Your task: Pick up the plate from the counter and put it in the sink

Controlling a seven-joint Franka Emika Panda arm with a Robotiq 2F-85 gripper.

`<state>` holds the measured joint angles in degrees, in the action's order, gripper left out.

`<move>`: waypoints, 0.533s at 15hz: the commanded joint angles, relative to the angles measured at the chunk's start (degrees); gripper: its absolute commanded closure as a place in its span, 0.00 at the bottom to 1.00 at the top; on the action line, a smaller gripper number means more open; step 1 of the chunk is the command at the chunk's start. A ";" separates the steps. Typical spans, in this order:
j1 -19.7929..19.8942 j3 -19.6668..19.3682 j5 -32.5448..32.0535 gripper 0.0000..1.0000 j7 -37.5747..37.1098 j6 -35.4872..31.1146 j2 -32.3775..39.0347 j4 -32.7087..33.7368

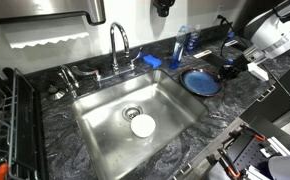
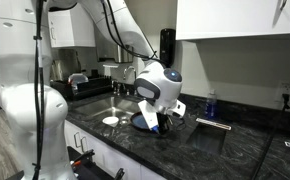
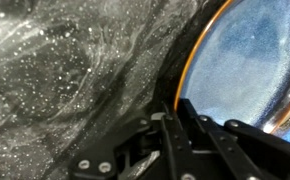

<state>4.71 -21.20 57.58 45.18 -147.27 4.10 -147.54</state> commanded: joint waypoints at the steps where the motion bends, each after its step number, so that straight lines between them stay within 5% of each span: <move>1: -0.67 1.15 3.53 0.98 4.66 2.06 -1.30 -1.07; 4: -1.95 2.41 5.22 0.98 7.65 2.86 -4.30 -3.03; 5: 0.90 6.02 5.29 0.98 8.03 3.25 -4.99 -3.27; 8: -0.10 9.17 7.34 0.98 10.45 3.34 -8.32 -5.33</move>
<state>3.76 -15.61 62.42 51.82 -144.78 0.22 -149.52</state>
